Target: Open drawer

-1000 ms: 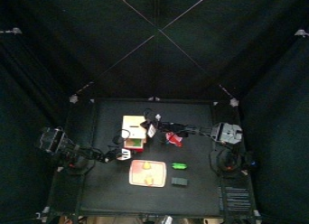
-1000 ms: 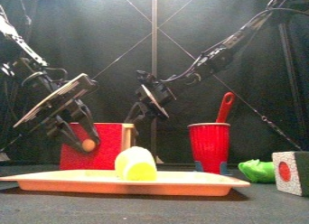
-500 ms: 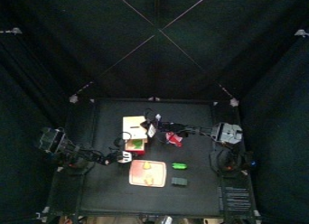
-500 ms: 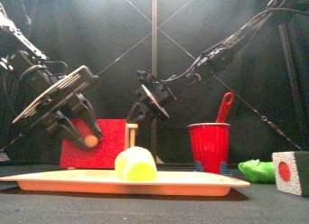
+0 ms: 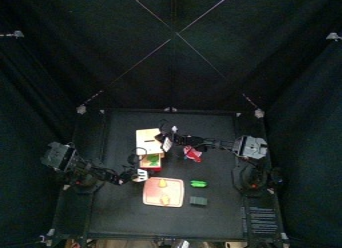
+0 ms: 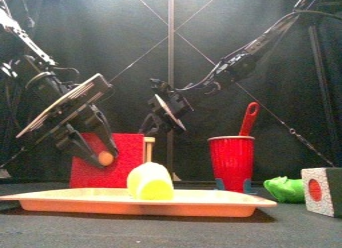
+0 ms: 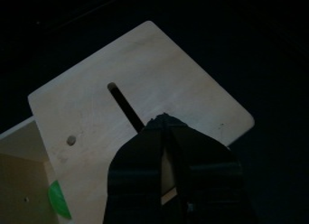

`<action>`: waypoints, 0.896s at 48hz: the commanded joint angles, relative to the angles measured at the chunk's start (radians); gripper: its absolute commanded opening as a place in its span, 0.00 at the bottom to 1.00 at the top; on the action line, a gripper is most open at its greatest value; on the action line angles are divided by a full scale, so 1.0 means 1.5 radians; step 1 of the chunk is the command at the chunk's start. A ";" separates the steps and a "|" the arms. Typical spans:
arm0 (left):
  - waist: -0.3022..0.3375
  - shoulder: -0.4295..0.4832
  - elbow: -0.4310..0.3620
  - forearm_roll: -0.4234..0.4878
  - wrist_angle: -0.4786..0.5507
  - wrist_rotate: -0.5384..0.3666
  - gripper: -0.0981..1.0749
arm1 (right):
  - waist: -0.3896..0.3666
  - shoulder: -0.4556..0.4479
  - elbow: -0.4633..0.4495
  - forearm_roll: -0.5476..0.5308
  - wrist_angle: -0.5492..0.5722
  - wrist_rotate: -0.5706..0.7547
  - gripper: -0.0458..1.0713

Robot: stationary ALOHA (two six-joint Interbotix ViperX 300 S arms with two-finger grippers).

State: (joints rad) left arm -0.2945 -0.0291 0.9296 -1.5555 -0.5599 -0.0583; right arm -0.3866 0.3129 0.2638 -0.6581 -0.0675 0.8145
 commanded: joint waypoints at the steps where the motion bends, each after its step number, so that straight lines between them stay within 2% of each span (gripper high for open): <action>1: -0.017 -0.008 -0.020 -0.001 0.003 0.003 0.56 | 0.000 -0.005 -0.003 -0.001 0.009 0.000 0.41; 23: -0.032 -0.006 -0.033 0.001 0.008 0.004 0.60 | 0.001 -0.005 -0.006 -0.001 0.009 0.001 0.41; 31: -0.038 -0.007 -0.033 0.003 0.013 0.005 0.72 | 0.001 -0.005 -0.006 -0.001 0.009 0.001 0.41; 37: -0.038 -0.013 -0.032 0.017 0.037 0.008 0.85 | 0.001 -0.005 -0.006 -0.001 0.009 0.001 0.41; 43: -0.036 -0.033 -0.021 0.037 0.061 0.005 0.93 | 0.001 -0.005 -0.006 -0.001 0.009 0.001 0.41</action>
State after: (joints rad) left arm -0.3528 -0.0445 0.9020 -1.5171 -0.4771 -0.0522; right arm -0.3850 0.3145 0.2592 -0.6581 -0.0629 0.8145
